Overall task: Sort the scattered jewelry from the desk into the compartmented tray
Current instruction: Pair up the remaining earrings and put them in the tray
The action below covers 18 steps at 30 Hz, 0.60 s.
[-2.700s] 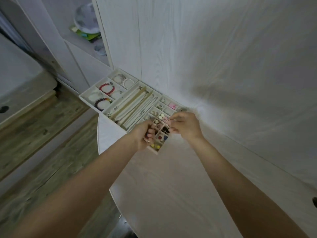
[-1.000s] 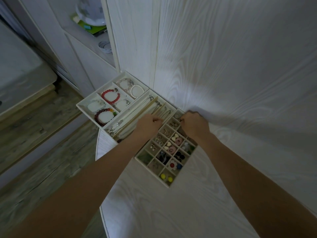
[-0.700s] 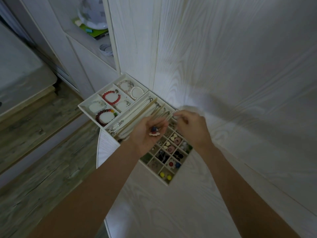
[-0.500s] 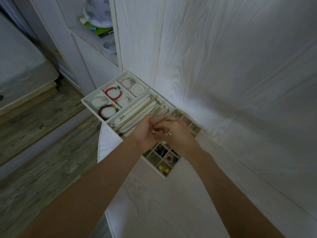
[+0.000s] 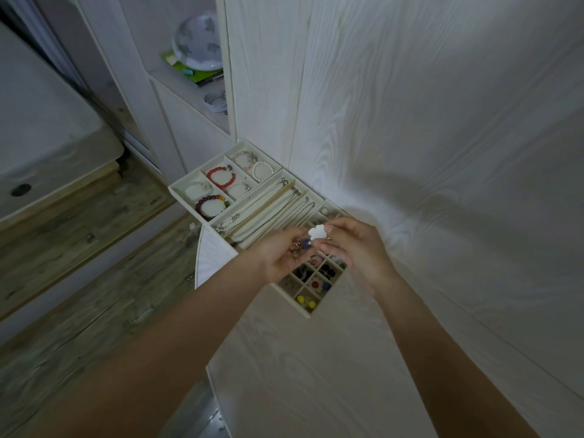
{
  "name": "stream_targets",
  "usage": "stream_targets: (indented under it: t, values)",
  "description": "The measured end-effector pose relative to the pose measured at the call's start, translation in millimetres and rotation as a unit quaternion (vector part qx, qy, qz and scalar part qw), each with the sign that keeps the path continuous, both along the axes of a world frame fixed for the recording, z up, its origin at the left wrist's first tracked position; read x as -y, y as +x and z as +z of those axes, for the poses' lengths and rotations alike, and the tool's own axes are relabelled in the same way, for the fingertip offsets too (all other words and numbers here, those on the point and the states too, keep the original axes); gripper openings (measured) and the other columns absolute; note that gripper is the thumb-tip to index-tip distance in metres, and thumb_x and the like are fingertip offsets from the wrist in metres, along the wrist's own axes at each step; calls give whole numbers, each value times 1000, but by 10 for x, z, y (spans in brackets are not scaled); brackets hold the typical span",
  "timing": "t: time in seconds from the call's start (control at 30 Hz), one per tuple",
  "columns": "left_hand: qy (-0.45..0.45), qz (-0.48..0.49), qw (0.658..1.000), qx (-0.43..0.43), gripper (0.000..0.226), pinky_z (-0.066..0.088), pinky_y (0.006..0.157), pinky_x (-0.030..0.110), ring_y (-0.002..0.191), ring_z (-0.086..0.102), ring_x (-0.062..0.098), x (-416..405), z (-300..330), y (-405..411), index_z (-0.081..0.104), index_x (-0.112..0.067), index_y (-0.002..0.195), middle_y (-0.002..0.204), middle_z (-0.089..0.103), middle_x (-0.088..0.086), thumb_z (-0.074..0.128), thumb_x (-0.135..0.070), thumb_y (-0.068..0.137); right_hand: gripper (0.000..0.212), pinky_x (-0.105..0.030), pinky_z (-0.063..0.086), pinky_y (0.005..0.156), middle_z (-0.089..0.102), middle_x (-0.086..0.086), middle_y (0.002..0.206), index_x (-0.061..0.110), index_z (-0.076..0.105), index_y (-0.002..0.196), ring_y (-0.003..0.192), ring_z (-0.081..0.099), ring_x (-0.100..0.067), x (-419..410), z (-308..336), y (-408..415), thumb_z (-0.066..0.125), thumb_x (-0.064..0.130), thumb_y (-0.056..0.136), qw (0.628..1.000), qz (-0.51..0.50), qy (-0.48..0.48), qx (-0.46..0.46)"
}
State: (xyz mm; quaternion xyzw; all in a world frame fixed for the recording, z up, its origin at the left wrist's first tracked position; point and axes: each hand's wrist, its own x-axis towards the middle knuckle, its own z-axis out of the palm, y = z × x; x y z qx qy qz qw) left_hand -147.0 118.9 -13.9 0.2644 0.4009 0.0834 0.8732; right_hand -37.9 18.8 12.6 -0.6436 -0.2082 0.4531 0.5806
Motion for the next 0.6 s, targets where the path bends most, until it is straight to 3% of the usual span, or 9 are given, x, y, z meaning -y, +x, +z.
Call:
stream_targets:
  t: [0.1, 0.2, 0.33, 0.43, 0.53, 0.6]
  values:
    - [7, -30, 1000, -2, 13, 55, 58, 18, 77, 64, 16, 20, 36, -22, 58, 0, 98, 89, 64, 14, 48, -8, 96, 22, -19, 55, 72, 67, -19, 94, -9, 60, 103, 80, 71, -17, 92, 1, 11, 56, 10, 92, 1000, -8, 13, -26]
    - [6, -38, 999, 6, 20, 57, 62, 19, 79, 65, 17, 48, 64, -41, 58, 3, 110, 97, 64, 17, 49, -8, 95, 15, -20, 55, 75, 66, -16, 93, -8, 61, 98, 82, 70, -17, 151, -12, 44, 59, 3, 88, 999, 11, 10, -31]
    - [19, -43, 999, 6, 12, 56, 60, 16, 66, 65, 13, 74, 96, -67, 63, 1, 91, 88, 61, 13, 53, -4, 92, 15, -27, 53, 85, 64, -11, 100, 3, 65, 97, 93, 65, -18, 216, -28, 78, 61, -4, 84, 999, 49, -12, -12]
    - [30, -47, 998, 8, 12, 54, 56, 14, 66, 66, 10, 97, 112, -85, 64, 4, 96, 83, 63, 11, 55, -1, 90, 20, -31, 51, 91, 66, -10, 100, 9, 67, 99, 95, 64, -19, 285, -43, 66, 61, -3, 84, 998, 63, -28, -3]
    - [60, -53, 997, 7, 14, 55, 61, 14, 73, 67, 11, 127, 95, -85, 64, 3, 100, 83, 68, 11, 56, -1, 89, 19, -30, 51, 88, 66, -8, 98, 9, 68, 98, 93, 64, -17, 327, -81, 65, 63, -2, 84, 997, 67, -44, 23]
    - [90, -54, 994, -11, 11, 55, 63, 14, 69, 68, 9, 158, 58, -78, 65, 1, 97, 79, 70, 8, 59, 0, 87, 18, -24, 53, 77, 68, -5, 97, 10, 68, 97, 88, 65, -13, 356, -112, 74, 65, 0, 83, 994, 65, -71, 54]
